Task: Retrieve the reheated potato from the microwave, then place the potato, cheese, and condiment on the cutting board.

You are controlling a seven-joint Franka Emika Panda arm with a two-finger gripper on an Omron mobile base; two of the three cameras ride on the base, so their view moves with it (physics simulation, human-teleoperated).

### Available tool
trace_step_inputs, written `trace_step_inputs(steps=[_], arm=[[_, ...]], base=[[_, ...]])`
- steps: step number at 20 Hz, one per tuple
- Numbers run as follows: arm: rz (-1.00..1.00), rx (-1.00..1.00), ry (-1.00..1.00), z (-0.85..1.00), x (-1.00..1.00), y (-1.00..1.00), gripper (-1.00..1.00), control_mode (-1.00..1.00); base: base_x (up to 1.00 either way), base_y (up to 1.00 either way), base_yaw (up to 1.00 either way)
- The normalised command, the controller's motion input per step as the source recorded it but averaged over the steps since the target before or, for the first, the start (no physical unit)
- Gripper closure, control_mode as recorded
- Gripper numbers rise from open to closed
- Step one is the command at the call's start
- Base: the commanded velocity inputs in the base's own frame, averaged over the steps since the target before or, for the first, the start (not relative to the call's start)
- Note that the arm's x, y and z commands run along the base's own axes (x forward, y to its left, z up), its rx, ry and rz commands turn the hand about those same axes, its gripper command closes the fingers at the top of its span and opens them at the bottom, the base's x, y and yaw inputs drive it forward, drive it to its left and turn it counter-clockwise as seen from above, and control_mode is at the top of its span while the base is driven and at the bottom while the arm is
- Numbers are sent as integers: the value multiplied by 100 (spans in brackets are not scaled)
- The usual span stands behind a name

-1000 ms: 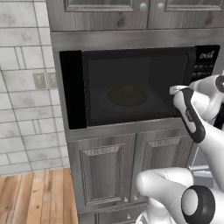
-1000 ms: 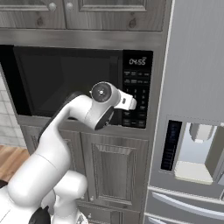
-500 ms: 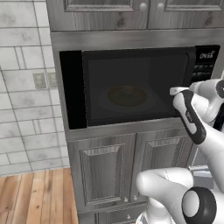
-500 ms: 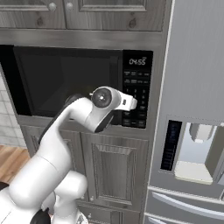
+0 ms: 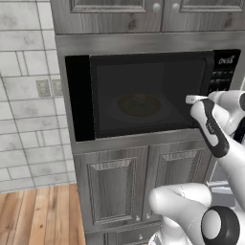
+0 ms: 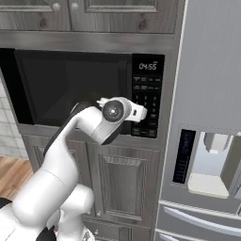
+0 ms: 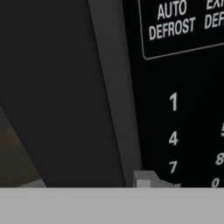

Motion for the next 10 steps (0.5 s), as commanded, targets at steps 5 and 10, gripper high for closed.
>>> trace_step_inputs(steps=[5,10], arm=[[0,11,6,0,20,27,100,-100],[0,8,12,0,-1,36,100,-100]], base=[[0,0,0],[0,0,0]])
